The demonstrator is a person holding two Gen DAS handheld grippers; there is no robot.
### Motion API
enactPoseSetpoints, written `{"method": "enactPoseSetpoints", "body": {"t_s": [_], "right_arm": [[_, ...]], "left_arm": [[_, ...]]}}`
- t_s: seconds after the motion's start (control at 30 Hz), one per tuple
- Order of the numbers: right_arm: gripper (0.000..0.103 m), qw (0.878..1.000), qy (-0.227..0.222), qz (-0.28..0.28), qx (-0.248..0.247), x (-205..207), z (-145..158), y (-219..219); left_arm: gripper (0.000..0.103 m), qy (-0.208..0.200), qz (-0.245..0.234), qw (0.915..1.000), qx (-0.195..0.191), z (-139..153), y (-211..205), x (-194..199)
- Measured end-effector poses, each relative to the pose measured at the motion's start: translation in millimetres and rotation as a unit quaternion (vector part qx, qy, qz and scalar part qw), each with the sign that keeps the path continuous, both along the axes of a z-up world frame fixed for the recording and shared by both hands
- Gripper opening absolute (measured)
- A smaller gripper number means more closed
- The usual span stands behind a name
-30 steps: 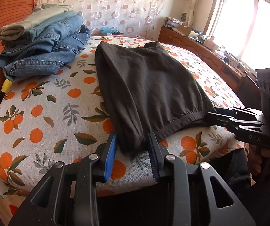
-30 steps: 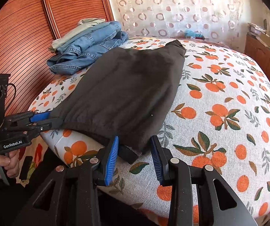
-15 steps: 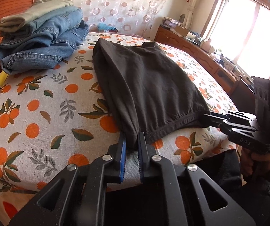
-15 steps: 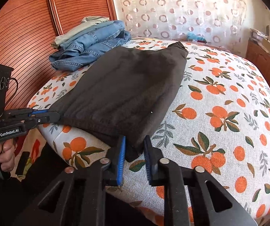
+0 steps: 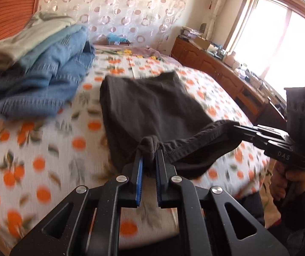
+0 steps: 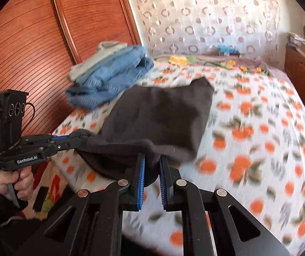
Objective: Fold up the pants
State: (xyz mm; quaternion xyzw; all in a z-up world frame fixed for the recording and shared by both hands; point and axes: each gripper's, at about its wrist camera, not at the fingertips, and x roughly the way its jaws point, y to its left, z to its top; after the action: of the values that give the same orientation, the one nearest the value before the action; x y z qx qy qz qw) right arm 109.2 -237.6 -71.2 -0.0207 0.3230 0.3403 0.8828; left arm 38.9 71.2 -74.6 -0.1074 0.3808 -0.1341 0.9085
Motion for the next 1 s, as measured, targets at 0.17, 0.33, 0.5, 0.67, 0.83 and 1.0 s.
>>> {"method": "enactPoseSetpoints", "body": {"t_s": [0.17, 0.33, 0.5, 0.67, 0.83, 1.0], "right_arm": [[0.012, 1.0, -0.015, -0.01, -0.005, 40, 13, 10], [0.012, 1.0, -0.007, -0.01, -0.01, 81, 18, 20], [0.012, 1.0, -0.002, -0.002, -0.026, 118, 15, 34], [0.012, 0.999, 0.0, 0.011, -0.042, 155, 9, 48], [0.012, 0.999, 0.011, 0.015, -0.041, 189, 2, 55], [0.017, 0.999, 0.014, 0.019, -0.043, 203, 2, 57]], "left_arm": [[0.011, -0.015, 0.004, 0.9999, 0.005, 17, -2, 47], [0.011, -0.014, 0.008, 0.9998, 0.016, 22, -7, 89], [0.011, -0.002, 0.011, 0.9997, 0.02, 18, -2, 123], [0.011, 0.008, 0.017, 0.9995, 0.027, 13, 2, 149], [0.011, 0.013, 0.019, 0.999, 0.039, 12, 2, 169], [0.018, 0.02, 0.016, 0.9993, 0.026, 14, 7, 179]]}}
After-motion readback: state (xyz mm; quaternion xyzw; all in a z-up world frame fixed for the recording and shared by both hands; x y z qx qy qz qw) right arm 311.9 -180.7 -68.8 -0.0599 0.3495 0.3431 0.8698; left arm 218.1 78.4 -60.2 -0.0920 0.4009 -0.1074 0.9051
